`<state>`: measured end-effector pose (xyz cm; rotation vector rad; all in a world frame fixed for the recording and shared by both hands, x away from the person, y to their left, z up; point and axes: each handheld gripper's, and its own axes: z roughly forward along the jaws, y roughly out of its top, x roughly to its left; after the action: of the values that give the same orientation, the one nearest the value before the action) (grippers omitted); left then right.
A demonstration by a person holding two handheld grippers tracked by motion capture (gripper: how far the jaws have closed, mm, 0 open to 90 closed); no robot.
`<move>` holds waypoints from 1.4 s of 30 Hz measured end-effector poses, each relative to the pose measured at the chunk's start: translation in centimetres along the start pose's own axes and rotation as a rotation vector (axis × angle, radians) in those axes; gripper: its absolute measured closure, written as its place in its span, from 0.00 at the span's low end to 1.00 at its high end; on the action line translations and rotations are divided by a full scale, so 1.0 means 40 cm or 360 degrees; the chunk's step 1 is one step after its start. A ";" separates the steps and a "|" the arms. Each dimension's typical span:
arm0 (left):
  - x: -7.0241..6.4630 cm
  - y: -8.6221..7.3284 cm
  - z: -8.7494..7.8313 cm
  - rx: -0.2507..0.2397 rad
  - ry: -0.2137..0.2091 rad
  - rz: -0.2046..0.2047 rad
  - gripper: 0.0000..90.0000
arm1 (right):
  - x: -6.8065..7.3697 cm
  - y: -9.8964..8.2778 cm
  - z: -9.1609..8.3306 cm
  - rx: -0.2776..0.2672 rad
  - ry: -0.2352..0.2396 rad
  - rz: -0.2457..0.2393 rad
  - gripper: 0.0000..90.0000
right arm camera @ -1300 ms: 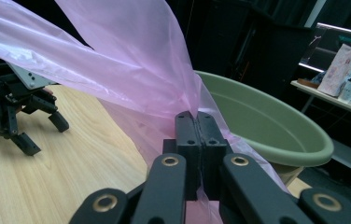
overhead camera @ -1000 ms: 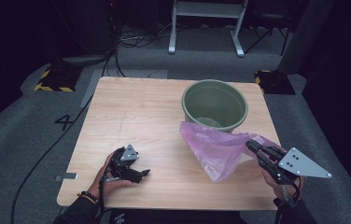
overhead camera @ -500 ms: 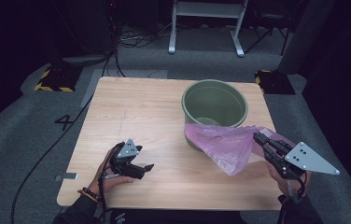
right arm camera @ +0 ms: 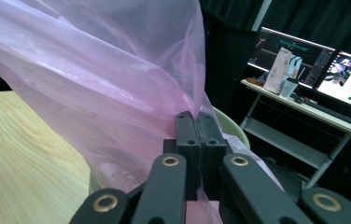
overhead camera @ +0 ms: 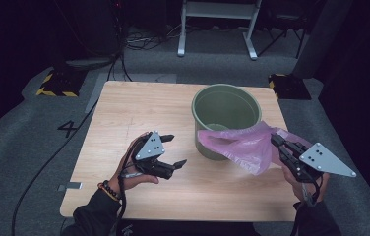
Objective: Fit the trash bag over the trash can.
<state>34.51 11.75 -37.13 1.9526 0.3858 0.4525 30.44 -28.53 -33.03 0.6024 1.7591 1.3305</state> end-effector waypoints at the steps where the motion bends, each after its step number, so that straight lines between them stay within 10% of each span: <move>1: -0.003 0.006 0.003 -0.0019 0.0008 0.0001 0.18 | 0.000 0.000 0.001 0.0006 0.0008 -0.0001 1.00; 8: -0.037 0.096 0.041 -0.0134 -0.0024 0.0130 0.18 | 0.010 -0.001 0.015 0.0039 0.0024 -0.0033 1.00; 19: -0.003 0.170 0.095 -0.0160 -0.0014 0.0126 0.27 | 0.015 0.010 0.029 0.0043 0.0046 -0.0058 1.00; 34: 0.065 0.191 0.165 -0.0085 0.0105 0.0128 0.81 | 0.011 0.019 0.064 0.0069 0.0069 -0.0087 1.00; 42: 0.090 0.220 0.220 0.0003 0.0146 0.0145 0.93 | -0.002 0.032 0.093 0.0115 0.0063 -0.0101 1.00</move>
<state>42.45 2.90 -31.94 1.9615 0.3568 0.6024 33.46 -26.17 -32.17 0.5591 1.8496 1.2477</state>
